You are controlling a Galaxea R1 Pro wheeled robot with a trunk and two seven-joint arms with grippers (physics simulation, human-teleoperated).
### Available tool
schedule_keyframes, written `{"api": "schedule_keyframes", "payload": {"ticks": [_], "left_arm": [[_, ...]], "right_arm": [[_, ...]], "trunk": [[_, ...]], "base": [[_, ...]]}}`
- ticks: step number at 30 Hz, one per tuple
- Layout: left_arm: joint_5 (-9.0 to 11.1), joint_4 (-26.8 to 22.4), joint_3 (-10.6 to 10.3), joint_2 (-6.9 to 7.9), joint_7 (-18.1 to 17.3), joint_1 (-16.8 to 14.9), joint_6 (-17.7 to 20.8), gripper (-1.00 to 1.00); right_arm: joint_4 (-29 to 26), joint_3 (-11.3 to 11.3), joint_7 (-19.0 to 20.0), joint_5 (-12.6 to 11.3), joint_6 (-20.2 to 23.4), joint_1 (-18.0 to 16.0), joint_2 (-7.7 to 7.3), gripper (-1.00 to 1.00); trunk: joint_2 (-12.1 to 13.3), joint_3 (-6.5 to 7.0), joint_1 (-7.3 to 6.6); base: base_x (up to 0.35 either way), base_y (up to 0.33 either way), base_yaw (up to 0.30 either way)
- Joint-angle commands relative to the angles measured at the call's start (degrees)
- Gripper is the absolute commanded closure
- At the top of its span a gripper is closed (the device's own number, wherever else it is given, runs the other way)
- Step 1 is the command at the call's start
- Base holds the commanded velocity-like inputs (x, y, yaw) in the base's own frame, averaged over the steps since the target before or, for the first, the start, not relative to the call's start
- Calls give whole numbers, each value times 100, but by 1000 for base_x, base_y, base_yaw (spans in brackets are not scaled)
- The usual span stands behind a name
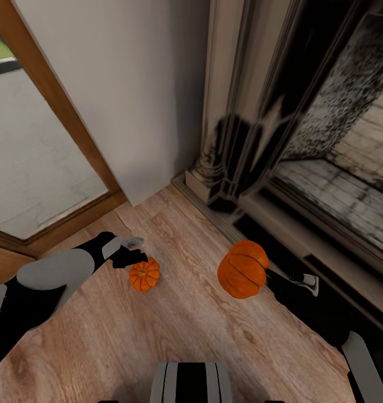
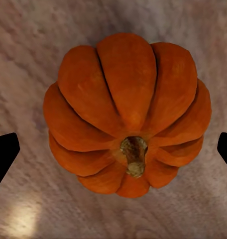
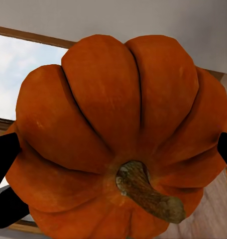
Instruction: Place each of the two pumpkins and all three candles from the living room inside a cabinet in the living room (use any cabinet), then make sure every cabinet is closed, and position the cauldron so it is next to a table in the living room.
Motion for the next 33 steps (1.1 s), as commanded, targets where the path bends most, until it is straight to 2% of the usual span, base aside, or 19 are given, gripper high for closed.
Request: {"api": "schedule_keyframes", "payload": {"ticks": [1,4,8,19,24,33], "left_arm": [[17,-8,-48,4,-23,-5,9,-100],[18,-8,-48,4,-23,-3,9,-100],[18,-8,-54,4,-23,-1,9,-100],[18,-9,-55,3,-28,1,9,-100],[18,-12,-56,2,-24,1,9,-100],[18,-14,-54,2,-23,1,18,-100]], "right_arm": [[1,-2,4,-18,32,-2,0,100],[-4,-2,8,-18,33,-2,-3,100],[-5,-2,10,-18,33,-2,-7,100],[-5,-2,10,-18,33,-2,-8,100],[-5,-2,10,-18,33,-2,-8,100],[-5,-2,9,-18,33,-2,-8,100]], "trunk": [[-1,-3,-1],[-1,-3,-1],[-7,-92,9],[-7,-92,9],[-13,-203,22],[-13,-203,22]], "base": [[0,0,0],[0,0,0],[0,0,0],[0,0,0],[0,0,0],[0,0,0]]}}
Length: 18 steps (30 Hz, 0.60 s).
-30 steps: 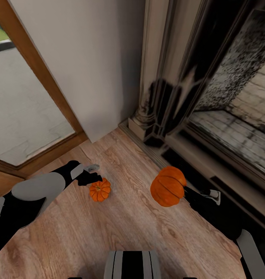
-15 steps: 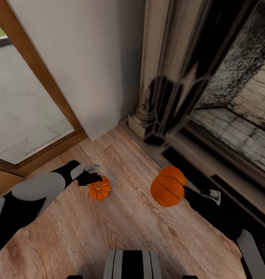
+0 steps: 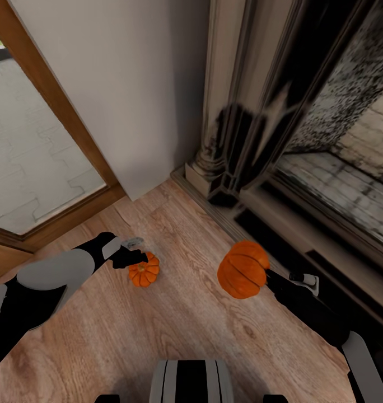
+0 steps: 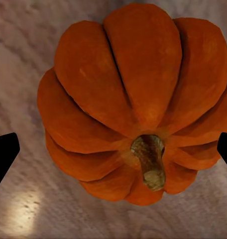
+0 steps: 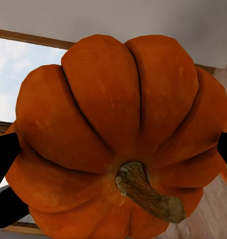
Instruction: Place each of the two pumpkins and all three candles from the living room inside a cabinet in the living room (use any cabinet), then make sure every cabinet is closed, and position the cauldron so it is next to a table in the living room.
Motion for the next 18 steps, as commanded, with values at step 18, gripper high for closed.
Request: {"api": "schedule_keyframes", "payload": {"ticks": [18], "left_arm": [[25,-11,-48,1,-23,-3,9,-100]], "right_arm": [[0,-2,-1,-24,28,-2,-1,100]], "trunk": [[-9,-136,15]], "base": [[0,0,0]]}}
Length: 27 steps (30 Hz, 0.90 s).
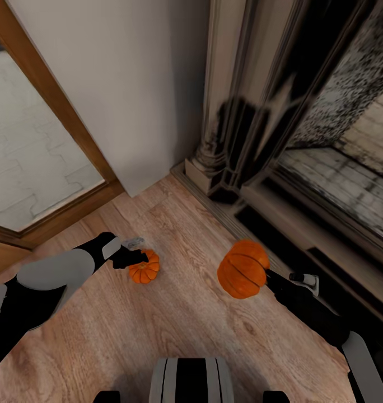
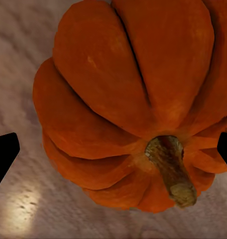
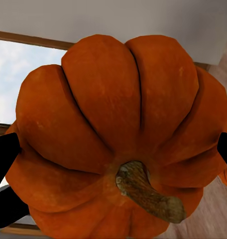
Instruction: Place each of the two pumpkins and all three candles from the living room inside a cabinet in the living room (use any cabinet), then make sure every cabinet is closed, and position the cauldron so it is next to a table in the living room.
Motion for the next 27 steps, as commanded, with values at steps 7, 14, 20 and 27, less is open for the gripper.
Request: {"api": "schedule_keyframes", "payload": {"ticks": [7,14,20,27], "left_arm": [[11,-8,-54,8,-22,-3,9,-100],[11,-8,-54,8,-22,-3,9,-100],[11,-8,-54,8,-22,-4,9,100],[11,-8,-54,8,-22,-3,9,100]], "right_arm": [[-1,-3,6,-38,43,-1,0,100],[-1,-3,6,-38,43,-2,0,100],[-1,-3,6,-38,43,-2,0,100],[-1,-4,-2,-38,43,-2,0,100]], "trunk": [[-4,-48,4],[-4,-48,4],[-4,-48,4],[-4,-48,4]], "base": [[0,0,0],[0,0,0],[0,0,0],[0,0,0]]}}
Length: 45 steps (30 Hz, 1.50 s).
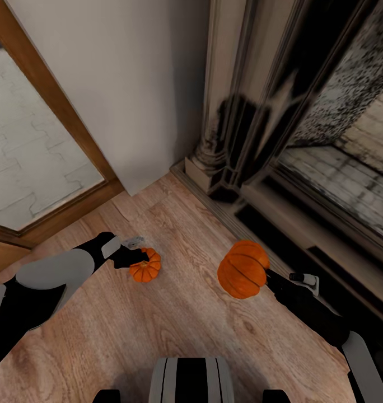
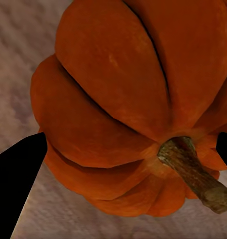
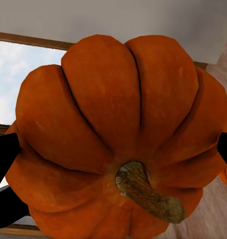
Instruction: Place each of the two pumpkins and all three candles from the living room inside a cabinet in the living room (use any cabinet), then make sure every cabinet is closed, and position the cauldron so it is next to a table in the living room.
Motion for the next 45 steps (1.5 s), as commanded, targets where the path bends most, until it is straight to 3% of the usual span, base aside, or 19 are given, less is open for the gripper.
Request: {"api": "schedule_keyframes", "payload": {"ticks": [1,13,29,34,37,41,45], "left_arm": [[-71,-2,-195,-1,-24,2,9,100],[-71,-2,-195,-1,-27,2,9,100],[-70,4,-189,8,-57,2,-15,100],[-76,7,-187,7,-130,2,-778,100],[-85,7,-193,-16,-141,2,-881,100],[-102,19,-184,-33,-133,2,-968,100],[-95,11,-186,-60,-127,2,-1499,100]], "right_arm": [[0,-2,6,-25,37,-2,0,100],[0,0,5,-25,37,-1,0,100],[0,-3,-5,-25,39,6,-30,100],[10,7,-19,7,38,6,-27,100],[19,15,-52,26,37,6,-22,100],[130,3,-485,35,27,6,-11,100],[189,4,-819,40,14,6,-4,100]], "trunk": [[0,-4,1],[0,-4,1],[21,350,-40],[28,461,-53],[32,527,-60],[37,616,-71],[43,705,-81]], "base": [[0,0,0],[0,0,0],[0,0,0],[0,0,0],[0,0,0],[0,0,0],[0,0,0]]}}
